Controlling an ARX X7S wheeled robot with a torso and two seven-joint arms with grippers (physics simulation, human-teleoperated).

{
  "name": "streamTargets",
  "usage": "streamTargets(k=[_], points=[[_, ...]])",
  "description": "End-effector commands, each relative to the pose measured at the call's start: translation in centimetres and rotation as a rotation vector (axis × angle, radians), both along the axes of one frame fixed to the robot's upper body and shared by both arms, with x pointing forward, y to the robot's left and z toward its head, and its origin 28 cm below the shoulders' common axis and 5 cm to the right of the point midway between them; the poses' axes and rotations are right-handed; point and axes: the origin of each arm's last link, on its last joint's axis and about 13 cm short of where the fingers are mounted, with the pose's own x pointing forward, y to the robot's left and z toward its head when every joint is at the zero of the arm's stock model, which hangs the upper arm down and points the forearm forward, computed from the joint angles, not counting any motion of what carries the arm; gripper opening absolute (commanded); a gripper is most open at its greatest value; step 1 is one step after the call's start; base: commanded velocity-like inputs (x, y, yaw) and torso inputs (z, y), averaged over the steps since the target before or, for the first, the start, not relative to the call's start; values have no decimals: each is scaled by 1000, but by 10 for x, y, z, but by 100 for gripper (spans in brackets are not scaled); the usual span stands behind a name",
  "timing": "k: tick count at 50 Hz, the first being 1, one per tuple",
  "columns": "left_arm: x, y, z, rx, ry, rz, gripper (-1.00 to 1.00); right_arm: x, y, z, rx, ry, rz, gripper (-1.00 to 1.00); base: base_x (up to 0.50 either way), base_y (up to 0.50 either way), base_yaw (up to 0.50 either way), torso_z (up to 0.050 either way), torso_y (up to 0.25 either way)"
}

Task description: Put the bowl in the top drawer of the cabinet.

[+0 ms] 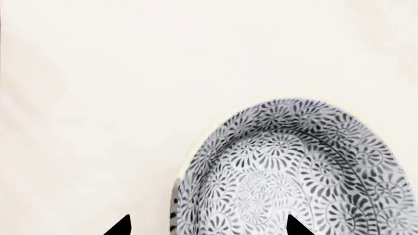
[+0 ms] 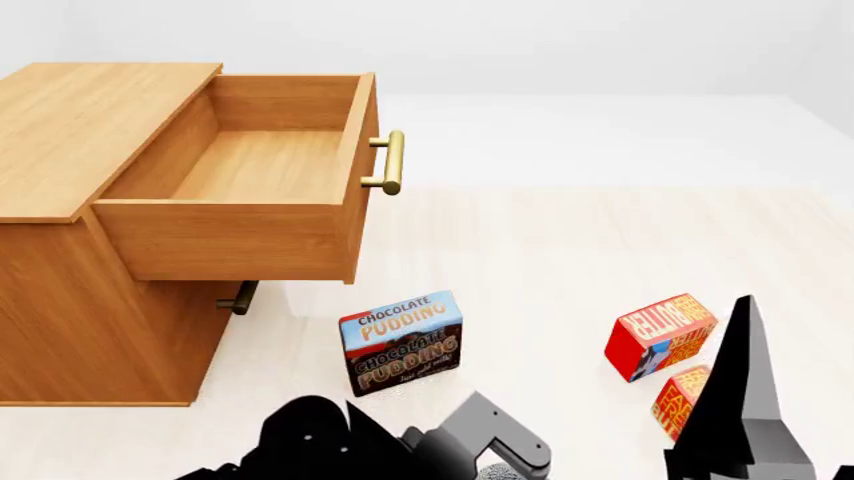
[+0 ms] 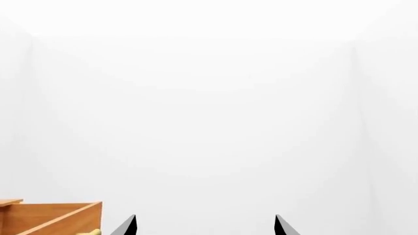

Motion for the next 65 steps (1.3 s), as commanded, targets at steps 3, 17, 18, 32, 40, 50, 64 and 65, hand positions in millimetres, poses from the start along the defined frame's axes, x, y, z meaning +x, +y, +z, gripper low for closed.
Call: streamTargets(k=[3,17,18,32,40,50,64,65], points=[[0,-2,-9,1,19,3,100,0,0,-1,2,0,2,100,0,0,0,0,0],[-1,-1,-11,3,8,3,-100,0,0,-1,3,1,2,100,0,0,0,0,0],[-1,-1,-10,2,7,4,-100,-1,0,-1,3,1,2,100,0,0,0,0,0],[-2,-1,-8,-7,2,6,-100,-2,0,-1,3,0,3,100,0,0,0,0,0],[-1,0,-6,-16,-5,14,-100,-2,0,-1,2,1,3,100,0,0,0,0,0],[2,2,10,-57,-34,27,-100,-1,0,0,-1,1,3,100,0,0,0,0,0],[5,7,43,-123,-102,43,-100,-2,0,1,0,-2,4,100,0,0,0,0,0],[5,8,46,-127,-112,45,-100,-2,0,1,0,-2,4,100,0,0,0,0,0]])
